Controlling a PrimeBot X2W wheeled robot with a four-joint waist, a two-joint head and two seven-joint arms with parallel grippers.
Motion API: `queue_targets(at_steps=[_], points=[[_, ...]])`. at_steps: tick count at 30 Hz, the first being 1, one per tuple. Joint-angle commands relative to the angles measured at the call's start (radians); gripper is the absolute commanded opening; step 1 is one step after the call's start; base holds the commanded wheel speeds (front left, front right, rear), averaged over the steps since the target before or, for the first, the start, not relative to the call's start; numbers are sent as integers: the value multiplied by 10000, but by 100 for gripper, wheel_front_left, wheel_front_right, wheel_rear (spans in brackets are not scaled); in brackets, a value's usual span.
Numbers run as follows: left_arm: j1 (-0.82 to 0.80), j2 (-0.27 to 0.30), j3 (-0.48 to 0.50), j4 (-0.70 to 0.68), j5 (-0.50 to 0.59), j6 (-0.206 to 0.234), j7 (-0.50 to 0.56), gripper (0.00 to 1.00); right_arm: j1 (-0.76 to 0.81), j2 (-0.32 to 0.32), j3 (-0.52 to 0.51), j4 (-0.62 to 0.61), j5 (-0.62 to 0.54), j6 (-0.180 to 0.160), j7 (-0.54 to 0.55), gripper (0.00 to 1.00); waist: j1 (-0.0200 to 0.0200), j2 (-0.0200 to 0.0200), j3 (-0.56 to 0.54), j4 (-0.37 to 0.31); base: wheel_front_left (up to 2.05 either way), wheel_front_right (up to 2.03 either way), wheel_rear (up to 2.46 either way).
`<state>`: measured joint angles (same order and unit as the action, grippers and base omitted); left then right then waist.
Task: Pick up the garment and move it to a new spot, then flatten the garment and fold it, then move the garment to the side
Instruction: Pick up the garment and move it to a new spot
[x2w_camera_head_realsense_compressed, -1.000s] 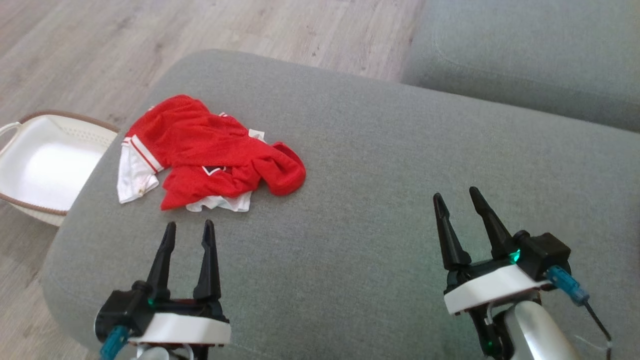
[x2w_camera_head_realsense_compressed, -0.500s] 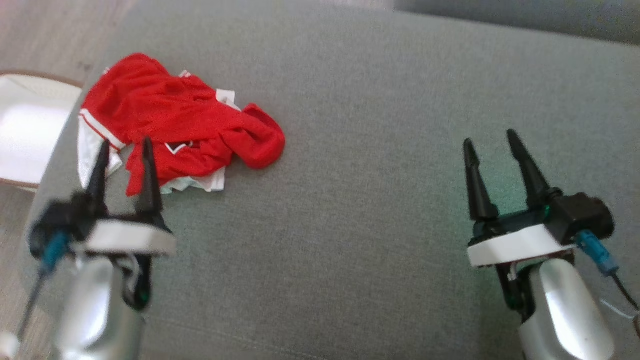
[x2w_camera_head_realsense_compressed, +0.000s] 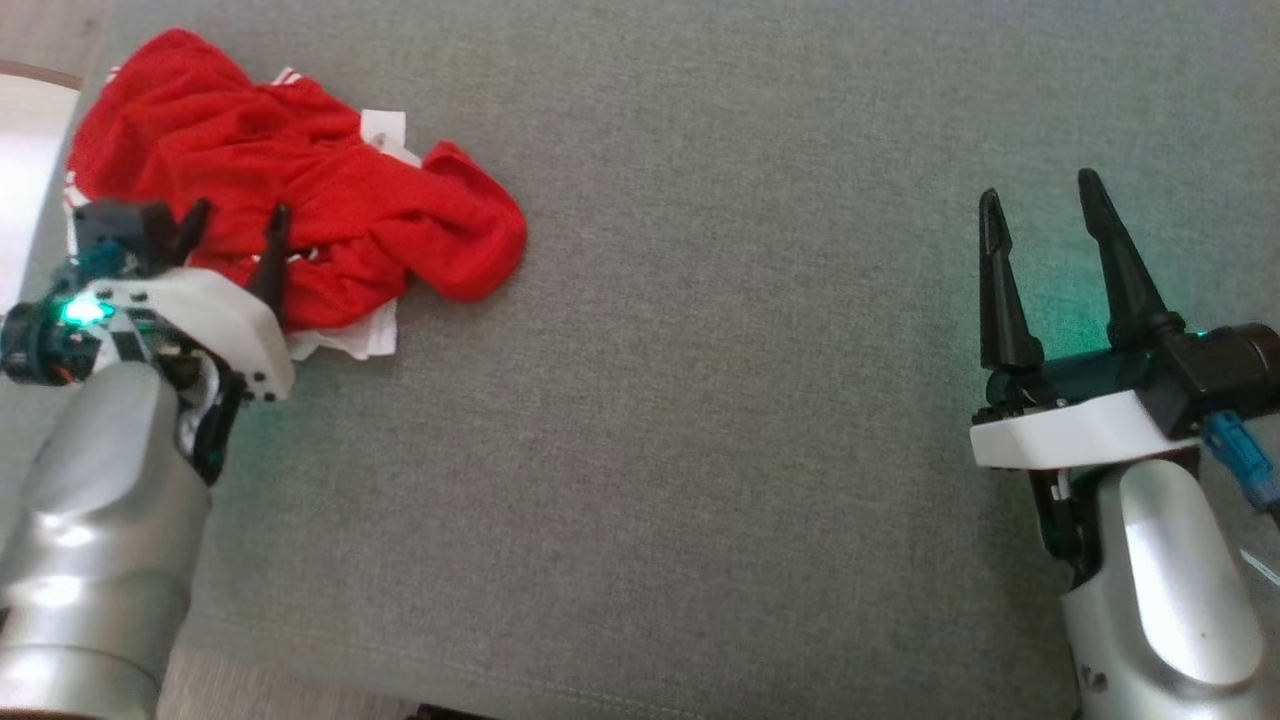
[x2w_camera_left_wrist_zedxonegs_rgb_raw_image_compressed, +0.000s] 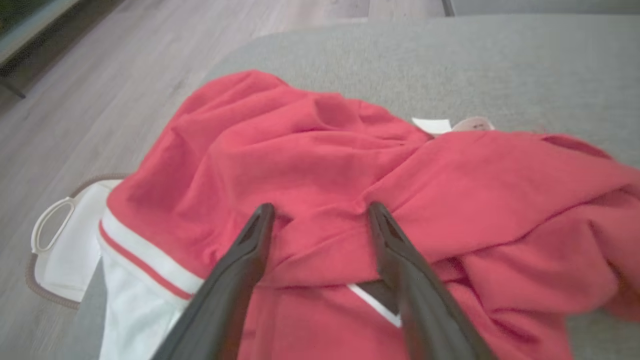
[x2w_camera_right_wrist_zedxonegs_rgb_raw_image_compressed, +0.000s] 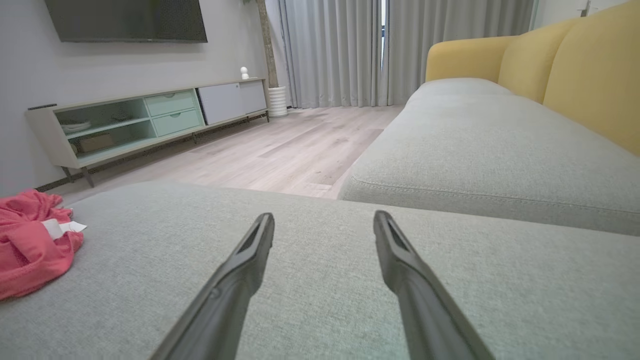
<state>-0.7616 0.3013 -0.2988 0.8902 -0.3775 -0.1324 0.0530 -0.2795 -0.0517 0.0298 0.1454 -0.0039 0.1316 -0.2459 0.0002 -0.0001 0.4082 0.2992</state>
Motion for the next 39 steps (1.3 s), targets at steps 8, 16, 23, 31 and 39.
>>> queue_targets(at_steps=[8,16,23,31,39], points=[[-876,1051,-886,664,-1267,19,489,0,-187,14,245,-423,-71,-9,43,100,-2,1,168,-311,0,0,0],[-1251,1510,-1993,-183,-1233,18,-2492,0,-166,15,345,-83,249,-9,-58,100,-2,1,-443,-595,0,0,0],[-1526,1786,-2877,-1692,-804,18,-3081,0,-102,15,413,296,774,-9,-141,100,-2,1,-1130,-1179,0,0,0],[-1885,1706,-3443,-3716,-118,88,-2929,0,-37,15,440,158,1307,-9,-156,100,-2,1,-1362,-2224,0,0,0],[-2476,1158,-4131,-4962,94,82,-1905,0,-237,15,745,-129,1892,-9,-157,100,-2,1,-974,-3704,0,0,0]])
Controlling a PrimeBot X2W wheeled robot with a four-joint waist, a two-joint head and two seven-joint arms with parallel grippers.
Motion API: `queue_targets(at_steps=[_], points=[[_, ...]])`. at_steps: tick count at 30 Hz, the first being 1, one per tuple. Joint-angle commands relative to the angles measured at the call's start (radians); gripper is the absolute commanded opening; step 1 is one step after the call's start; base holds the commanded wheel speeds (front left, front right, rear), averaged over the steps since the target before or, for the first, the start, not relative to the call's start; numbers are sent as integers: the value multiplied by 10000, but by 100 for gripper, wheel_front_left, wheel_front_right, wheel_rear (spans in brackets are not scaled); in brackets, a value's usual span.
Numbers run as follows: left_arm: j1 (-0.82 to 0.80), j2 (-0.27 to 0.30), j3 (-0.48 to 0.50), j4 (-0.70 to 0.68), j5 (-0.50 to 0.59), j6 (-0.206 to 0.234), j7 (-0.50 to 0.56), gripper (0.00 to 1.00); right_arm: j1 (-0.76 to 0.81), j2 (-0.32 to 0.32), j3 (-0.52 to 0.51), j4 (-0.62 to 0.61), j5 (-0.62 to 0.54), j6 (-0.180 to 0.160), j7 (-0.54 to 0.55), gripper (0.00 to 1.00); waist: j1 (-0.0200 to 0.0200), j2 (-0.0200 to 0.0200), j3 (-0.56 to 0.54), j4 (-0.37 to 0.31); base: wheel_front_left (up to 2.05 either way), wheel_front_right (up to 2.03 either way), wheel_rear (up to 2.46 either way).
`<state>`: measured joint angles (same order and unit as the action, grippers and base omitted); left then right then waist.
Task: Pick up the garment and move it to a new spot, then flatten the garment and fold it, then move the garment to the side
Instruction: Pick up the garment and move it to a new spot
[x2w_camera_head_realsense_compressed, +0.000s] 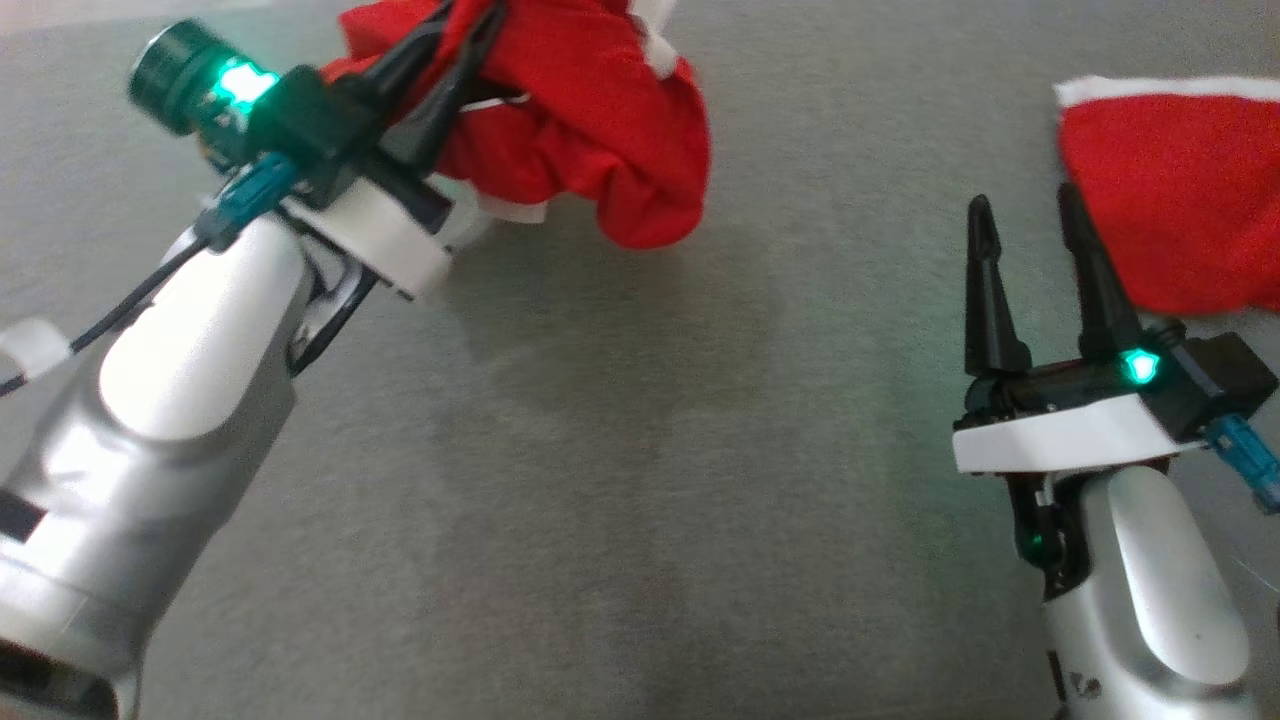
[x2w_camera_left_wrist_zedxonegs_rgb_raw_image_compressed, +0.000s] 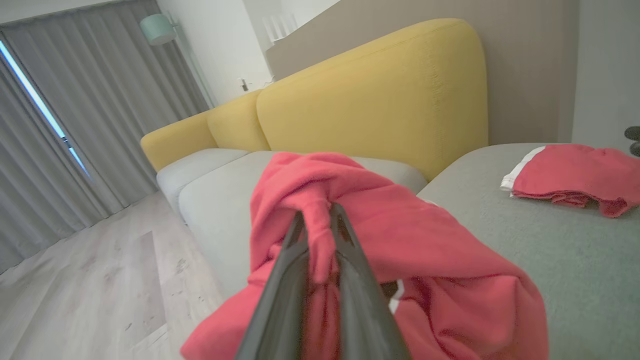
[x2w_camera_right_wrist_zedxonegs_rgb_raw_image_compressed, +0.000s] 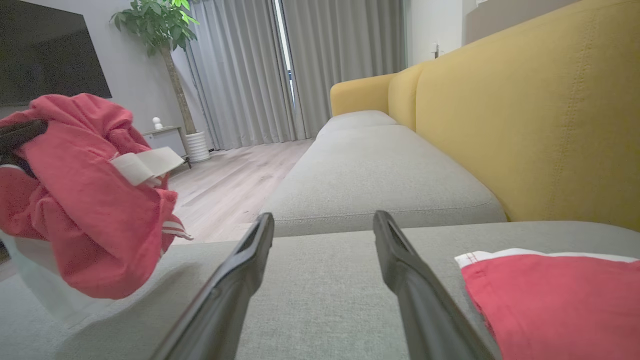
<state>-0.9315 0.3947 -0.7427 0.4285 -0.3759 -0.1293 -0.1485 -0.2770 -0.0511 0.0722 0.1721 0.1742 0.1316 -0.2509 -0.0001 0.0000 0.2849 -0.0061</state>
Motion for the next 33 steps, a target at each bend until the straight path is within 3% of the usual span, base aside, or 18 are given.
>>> queue_targets(at_steps=[1,9,11,16,24,33], points=[[-909,148,243,-368,95,48,229,0,-304,9,382,-435,188,-9,-107,100,1,0,351,-856,0,0,0],[-1963,-539,-40,337,57,30,824,0,-434,9,626,-645,670,-9,-108,100,1,0,919,-2007,0,0,0],[-2257,-718,15,797,-104,25,912,100,-435,9,651,-670,753,-9,-108,100,1,0,1001,-2188,0,0,0],[-2703,-847,-10,1733,-312,8,635,100,-384,9,626,-720,823,-9,-108,100,1,0,988,-2277,0,0,0],[-1955,-775,40,2339,-642,73,-461,100,-215,9,328,-649,420,-9,-108,100,1,0,416,-1400,0,0,0],[1242,-405,981,1438,-1404,1007,-1116,100,381,9,70,-406,-164,-9,-108,100,1,0,-737,-90,0,0,0]])
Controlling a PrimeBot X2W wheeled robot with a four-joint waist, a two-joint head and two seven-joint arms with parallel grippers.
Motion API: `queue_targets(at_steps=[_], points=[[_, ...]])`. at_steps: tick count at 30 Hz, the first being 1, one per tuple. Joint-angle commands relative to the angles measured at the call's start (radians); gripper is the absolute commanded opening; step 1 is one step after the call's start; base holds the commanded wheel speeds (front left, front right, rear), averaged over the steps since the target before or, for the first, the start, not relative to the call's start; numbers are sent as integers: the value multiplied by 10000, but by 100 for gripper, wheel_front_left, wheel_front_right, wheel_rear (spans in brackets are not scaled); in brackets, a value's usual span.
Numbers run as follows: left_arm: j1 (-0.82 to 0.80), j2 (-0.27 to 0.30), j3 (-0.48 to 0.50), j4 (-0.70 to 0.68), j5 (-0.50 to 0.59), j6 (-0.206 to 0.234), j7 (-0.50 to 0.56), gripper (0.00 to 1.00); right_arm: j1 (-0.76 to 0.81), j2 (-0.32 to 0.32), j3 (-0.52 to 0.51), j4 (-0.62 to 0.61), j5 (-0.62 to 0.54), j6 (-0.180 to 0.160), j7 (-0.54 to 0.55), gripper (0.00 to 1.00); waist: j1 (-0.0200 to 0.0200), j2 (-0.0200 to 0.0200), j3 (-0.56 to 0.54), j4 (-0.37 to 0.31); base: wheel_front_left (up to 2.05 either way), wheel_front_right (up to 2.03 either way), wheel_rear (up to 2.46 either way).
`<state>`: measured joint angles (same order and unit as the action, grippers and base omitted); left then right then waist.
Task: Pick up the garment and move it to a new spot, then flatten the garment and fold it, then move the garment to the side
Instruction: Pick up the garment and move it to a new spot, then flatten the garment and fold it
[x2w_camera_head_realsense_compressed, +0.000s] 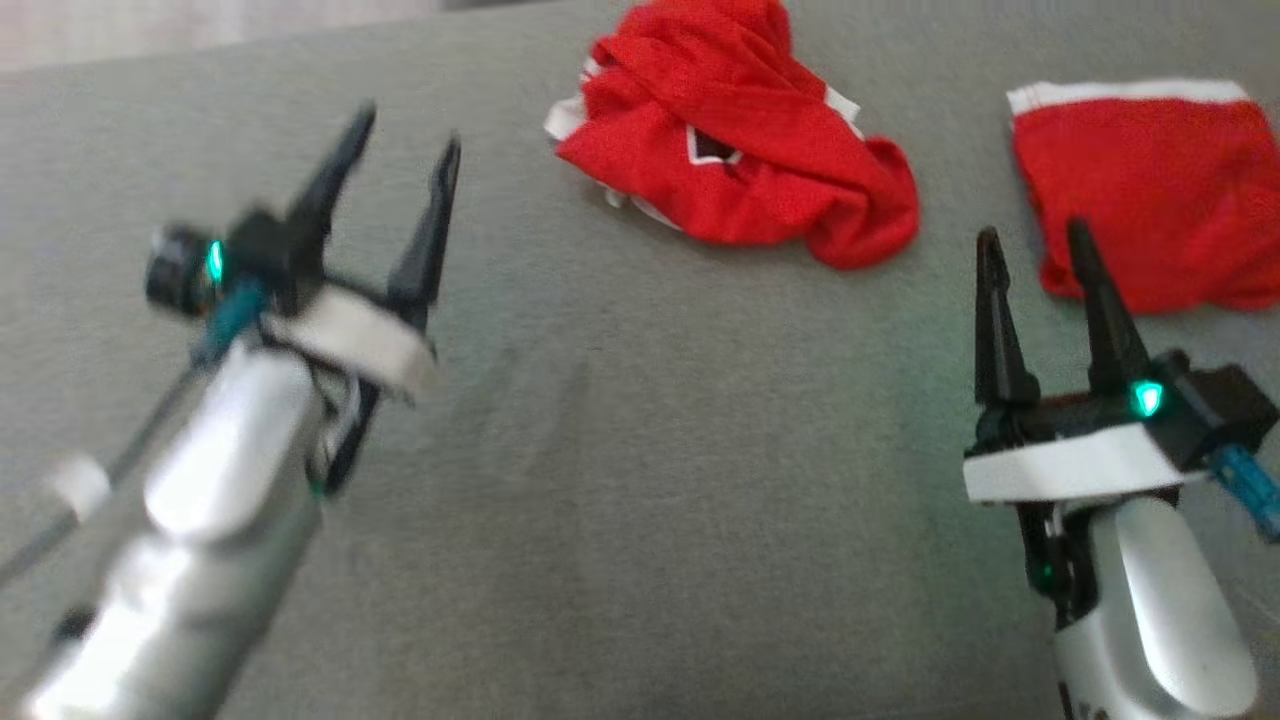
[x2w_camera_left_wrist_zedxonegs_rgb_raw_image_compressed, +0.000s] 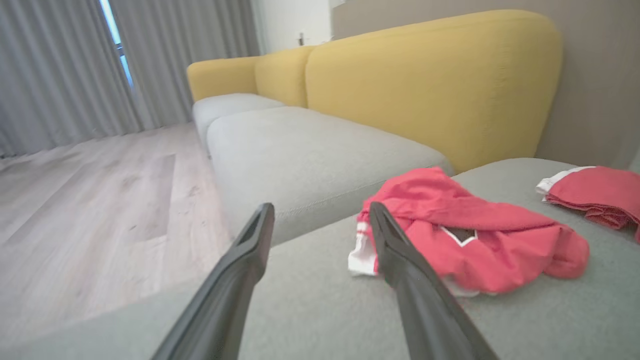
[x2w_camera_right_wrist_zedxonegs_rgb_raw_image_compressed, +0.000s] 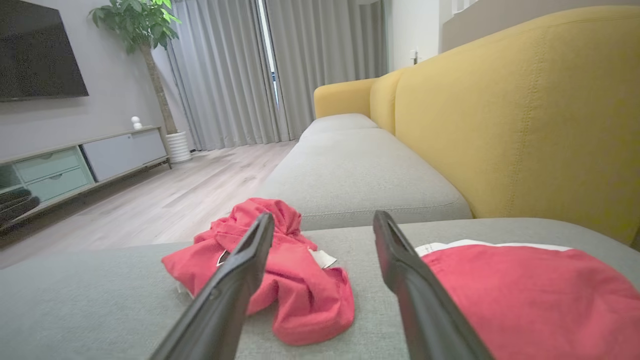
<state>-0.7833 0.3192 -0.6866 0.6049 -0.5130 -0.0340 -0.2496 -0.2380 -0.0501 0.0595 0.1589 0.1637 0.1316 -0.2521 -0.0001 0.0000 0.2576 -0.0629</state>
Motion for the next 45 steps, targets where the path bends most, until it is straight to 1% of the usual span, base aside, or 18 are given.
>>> queue_targets(at_steps=[1,5,8,10,11,14,15,16,21,24,27,30,37,40,45], points=[[208,376,542,-635,-29,146,-111,100,70,-1,161,-247,-112,-9,-97,100,1,0,-561,608,0,0,0],[1991,279,1079,-1881,174,510,-118,100,377,-1,-33,-179,-300,-9,-97,100,1,0,-873,1116,0,0,0],[3154,-40,1627,-2665,401,783,-119,100,599,-1,-119,-103,-370,-9,-97,100,1,0,-1092,1388,0,0,0],[3855,-355,2131,-3257,542,863,-120,100,723,-1,-82,-75,-409,-9,-97,100,1,0,-1197,1479,0,0,0],[4209,-564,2484,-3555,530,879,-120,100,768,-1,-48,-60,-430,-9,-97,100,1,0,-1231,1501,0,0,0],[5014,-996,3209,-4227,870,676,-120,100,844,-1,-26,-48,-455,-9,-97,100,1,0,-1281,1554,0,0,0],[5014,-996,3209,-4227,870,676,-120,100,844,-1,-26,-48,-455,-9,-97,100,1,0,-1281,1554,0,0,0],[5322,-1238,3540,-4459,1161,464,-121,100,867,-1,-30,-56,-464,-9,-97,100,1,0,-1291,1585,0,0,0],[5496,-1702,3996,-4469,1801,-81,-121,100,891,-1,-82,-79,-564,-9,-97,100,1,0,-1197,1687,0,0,0],[5384,-1924,4263,-4394,2032,-271,-121,100,817,-1,-44,-30,-679,-9,-97,100,1,0,-996,1785,0,0,0],[5312,-2158,4392,-4304,2166,-456,-121,100,543,-1,246,194,-959,-9,-97,100,1,0,-714,1949,0,0,0],[5225,-2366,4400,-4160,2257,-612,-121,100,8,-1,578,743,-1483,-9,92,100,1,0,-407,2195,0,0,0],[4941,-2630,4375,-3874,2237,-814,-122,100,-1637,-1,1147,2694,-2484,-9,1284,100,1,0,123,3025,0,0,0],[4831,-2664,4388,-3822,2196,-859,-122,100,-2443,-1,921,3546,-3071,-9,1637,100,1,0,316,3361,0,0,0],[4727,-2684,4218,-3780,1905,-900,-122,100,-3663,-1,42,4923,-4228,-9,2091,100,1,0,607,3847,0,0,0]])
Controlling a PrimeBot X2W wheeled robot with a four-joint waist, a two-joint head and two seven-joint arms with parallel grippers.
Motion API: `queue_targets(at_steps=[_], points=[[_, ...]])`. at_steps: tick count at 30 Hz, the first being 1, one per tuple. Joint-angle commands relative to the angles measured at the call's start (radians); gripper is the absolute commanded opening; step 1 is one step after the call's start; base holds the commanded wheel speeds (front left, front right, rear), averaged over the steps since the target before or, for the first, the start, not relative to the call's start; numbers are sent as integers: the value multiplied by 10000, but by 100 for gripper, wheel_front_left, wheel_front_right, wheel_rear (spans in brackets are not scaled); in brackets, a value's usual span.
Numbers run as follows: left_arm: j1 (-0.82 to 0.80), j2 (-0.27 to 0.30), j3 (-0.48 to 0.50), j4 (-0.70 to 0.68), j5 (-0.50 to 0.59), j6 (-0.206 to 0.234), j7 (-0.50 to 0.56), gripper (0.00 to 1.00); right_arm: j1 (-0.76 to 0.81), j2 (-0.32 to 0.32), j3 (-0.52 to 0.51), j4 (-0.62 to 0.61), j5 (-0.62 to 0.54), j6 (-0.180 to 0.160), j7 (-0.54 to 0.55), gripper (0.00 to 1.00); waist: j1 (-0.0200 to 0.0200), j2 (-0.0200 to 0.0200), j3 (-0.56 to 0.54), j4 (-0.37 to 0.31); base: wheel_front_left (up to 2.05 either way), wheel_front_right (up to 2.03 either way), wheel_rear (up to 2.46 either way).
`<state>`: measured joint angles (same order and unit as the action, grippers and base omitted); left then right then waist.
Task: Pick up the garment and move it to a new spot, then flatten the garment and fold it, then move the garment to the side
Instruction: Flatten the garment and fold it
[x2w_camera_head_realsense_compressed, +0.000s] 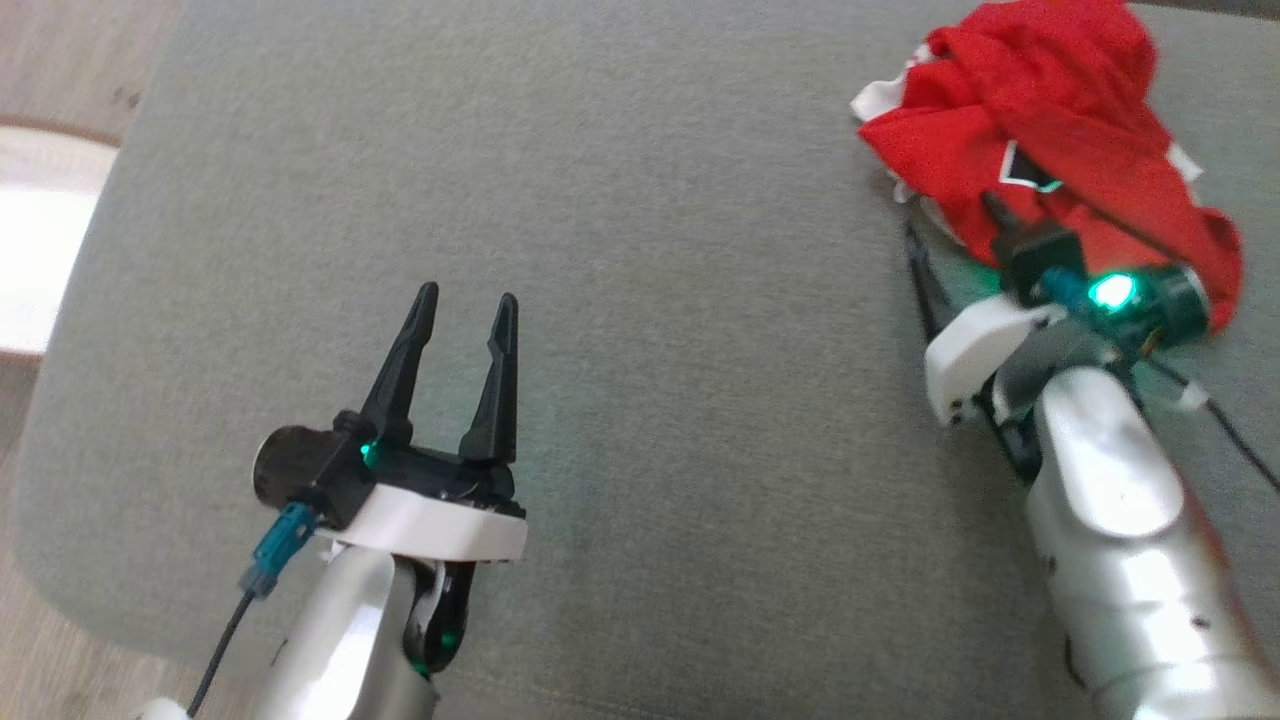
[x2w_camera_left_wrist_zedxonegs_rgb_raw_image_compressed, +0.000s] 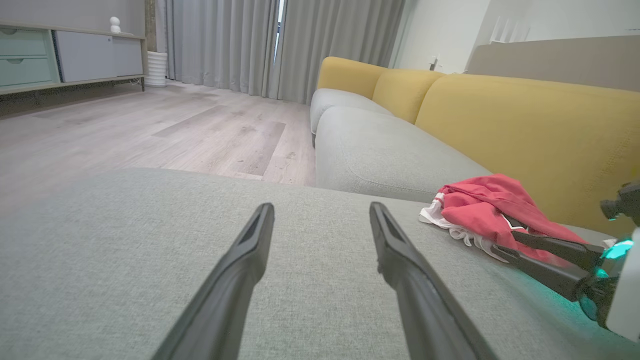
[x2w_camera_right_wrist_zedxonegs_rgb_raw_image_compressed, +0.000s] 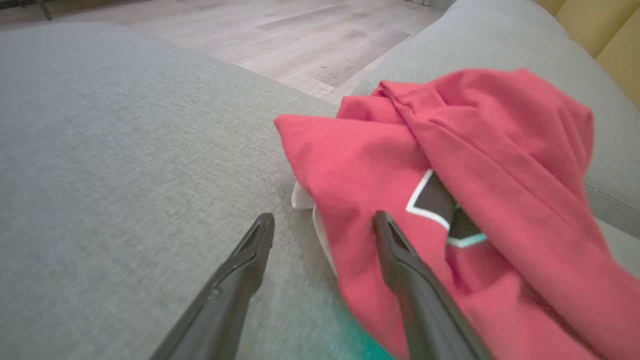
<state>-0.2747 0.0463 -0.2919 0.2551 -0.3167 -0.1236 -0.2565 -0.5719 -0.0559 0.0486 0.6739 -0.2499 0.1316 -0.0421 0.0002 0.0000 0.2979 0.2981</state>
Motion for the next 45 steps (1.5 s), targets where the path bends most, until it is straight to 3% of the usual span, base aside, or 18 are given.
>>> queue_targets(at_steps=[1,7,8,9,12,16,23,30,31,32,33,36,40,45], points=[[-369,44,196,-297,-143,-8,-53,100,-532,57,-25,14,-250,-9,12,100,-2,0,256,321,0,0,0],[-415,41,-9,-337,-438,36,-53,100,-1460,57,-765,1312,-1111,-9,-184,100,-2,0,496,567,0,0,0],[-414,41,-27,-334,-454,47,-53,100,-1571,57,-819,1507,-1112,-9,-294,38,-2,0,511,564,0,0,0],[-412,41,-34,-325,-456,52,-53,100,-1674,57,-803,1669,-1054,-9,-484,0,-2,0,516,545,0,0,0],[-426,41,-29,-272,-414,53,-53,100,-1853,57,-600,1956,-668,-9,-1010,0,-2,0,486,471,0,0,0],[-466,40,95,-159,-262,42,-53,100,-2065,57,686,2150,842,-9,-1899,0,-2,0,305,190,0,0,0],[-301,40,485,-133,49,3,-53,100,-1676,57,3261,196,3928,-9,-2188,0,-2,0,-264,-411,0,0,0],[-65,40,534,-95,227,-30,-53,100,-630,57,6081,-890,5383,-9,-2110,0,-2,0,-895,-595,0,0,0],[-21,40,555,-76,243,-32,-53,100,-551,57,6540,-877,5542,-9,-2026,15,-2,0,-970,-614,0,0,0],[34,40,579,-55,264,-34,-53,100,-493,57,6993,-792,5654,-9,-1885,47,-2,0,-1053,-639,0,0,0],[102,40,596,-41,288,-36,-53,100,-468,57,7425,-643,5708,-9,-1686,100,-2,0,-1135,-668,0,0,0],[282,40,622,8,365,-41,-53,100,-459,57,8221,-422,6071,-9,-1550,100,-2,0,-1371,-755,0,0,0],[466,40,745,-20,426,-46,-53,100,-484,-65,8376,-229,6408,-9,-1689,100,-2,0,-1687,-933,0,0,0],[655,40,907,-198,436,-48,-53,100,-288,-624,7439,-483,6527,-9,-2010,100,-2,0,-2024,-1230,0,0,0]])
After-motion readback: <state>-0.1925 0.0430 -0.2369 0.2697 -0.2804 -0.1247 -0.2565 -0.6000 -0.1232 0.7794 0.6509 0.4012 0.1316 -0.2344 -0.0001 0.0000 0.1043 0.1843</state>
